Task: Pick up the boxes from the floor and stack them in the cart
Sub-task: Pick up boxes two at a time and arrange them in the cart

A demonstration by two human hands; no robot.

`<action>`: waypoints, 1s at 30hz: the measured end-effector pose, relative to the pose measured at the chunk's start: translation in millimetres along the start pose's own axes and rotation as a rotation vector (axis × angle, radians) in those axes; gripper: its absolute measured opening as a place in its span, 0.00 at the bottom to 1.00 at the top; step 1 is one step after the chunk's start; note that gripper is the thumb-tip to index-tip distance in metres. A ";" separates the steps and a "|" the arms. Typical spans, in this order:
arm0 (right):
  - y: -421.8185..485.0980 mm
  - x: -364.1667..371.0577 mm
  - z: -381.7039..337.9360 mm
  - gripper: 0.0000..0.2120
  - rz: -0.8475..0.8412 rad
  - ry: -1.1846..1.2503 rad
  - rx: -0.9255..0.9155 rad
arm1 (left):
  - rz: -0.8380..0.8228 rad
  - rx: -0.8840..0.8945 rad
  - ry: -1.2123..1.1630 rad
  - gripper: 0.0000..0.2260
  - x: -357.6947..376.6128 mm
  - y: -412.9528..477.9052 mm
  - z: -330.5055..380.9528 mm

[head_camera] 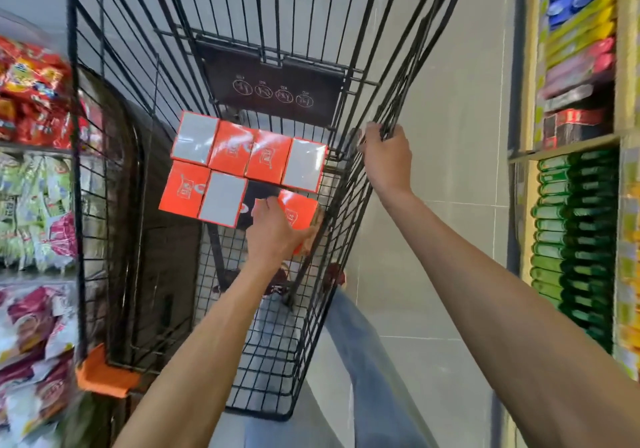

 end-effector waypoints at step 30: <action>-9.4 -3.4 -8.8 0.07 0.063 -0.139 -0.132 | -0.026 0.114 0.176 0.41 20.5 17.1 -6.1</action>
Point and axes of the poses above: each hand's wrist, its own y-axis towards the middle knuckle, its own x-axis out of the palm, z = x × y, the point moved 7 cm from there along y, towards the middle knuckle, and after that the axes turned 10 degrees about y, right-handed, at the moved point
